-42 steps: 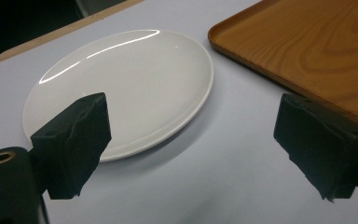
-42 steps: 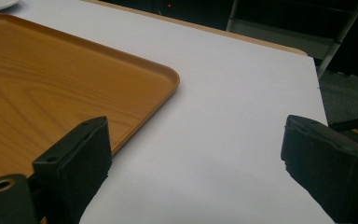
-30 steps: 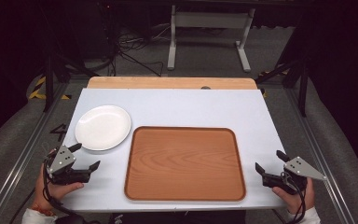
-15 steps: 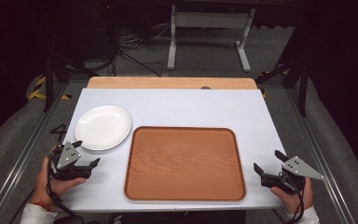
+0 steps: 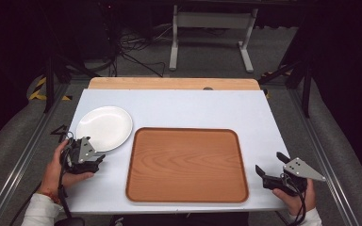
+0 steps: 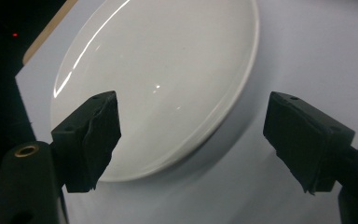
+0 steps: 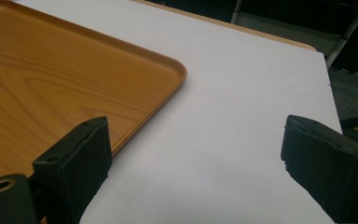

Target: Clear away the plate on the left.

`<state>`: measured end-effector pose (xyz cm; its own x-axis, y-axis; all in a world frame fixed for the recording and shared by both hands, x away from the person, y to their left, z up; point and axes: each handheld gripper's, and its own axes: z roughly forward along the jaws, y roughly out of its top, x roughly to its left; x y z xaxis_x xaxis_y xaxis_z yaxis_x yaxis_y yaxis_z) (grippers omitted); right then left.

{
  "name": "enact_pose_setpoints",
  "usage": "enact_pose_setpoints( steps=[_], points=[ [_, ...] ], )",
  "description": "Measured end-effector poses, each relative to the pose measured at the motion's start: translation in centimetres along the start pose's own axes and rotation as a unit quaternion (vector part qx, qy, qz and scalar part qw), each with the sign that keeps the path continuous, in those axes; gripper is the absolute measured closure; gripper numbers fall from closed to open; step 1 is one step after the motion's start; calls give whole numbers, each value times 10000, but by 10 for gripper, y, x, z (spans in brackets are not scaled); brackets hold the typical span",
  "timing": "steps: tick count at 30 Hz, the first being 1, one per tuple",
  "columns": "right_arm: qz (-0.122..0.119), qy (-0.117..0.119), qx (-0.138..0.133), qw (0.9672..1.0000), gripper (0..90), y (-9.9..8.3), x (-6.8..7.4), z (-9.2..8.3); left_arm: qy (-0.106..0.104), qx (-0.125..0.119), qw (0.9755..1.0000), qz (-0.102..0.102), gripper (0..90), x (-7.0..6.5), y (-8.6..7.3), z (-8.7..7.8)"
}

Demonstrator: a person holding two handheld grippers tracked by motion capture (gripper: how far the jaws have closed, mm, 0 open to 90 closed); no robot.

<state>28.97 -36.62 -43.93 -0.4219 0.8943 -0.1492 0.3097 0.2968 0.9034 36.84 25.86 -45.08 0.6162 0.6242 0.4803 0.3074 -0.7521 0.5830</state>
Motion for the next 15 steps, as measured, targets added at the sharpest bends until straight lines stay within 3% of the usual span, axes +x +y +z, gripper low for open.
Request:
enact_pose_setpoints(
  steps=[6, 10, 15],
  points=[
    [-1, 6, 15, 10000, 92, 0, 0, 1, 272, 260, 9988, 318, 237, -3, 6, 10],
    [8, -2, 17, 10000, 92, -1, 0, 0, 537, 517, 9943, 762, 271, -10, 12, 16],
    [-22, -8, 32, 10000, 92, -1, 1, 1, 812, 629, 9881, 1143, 312, -20, 17, 18]
  ],
)
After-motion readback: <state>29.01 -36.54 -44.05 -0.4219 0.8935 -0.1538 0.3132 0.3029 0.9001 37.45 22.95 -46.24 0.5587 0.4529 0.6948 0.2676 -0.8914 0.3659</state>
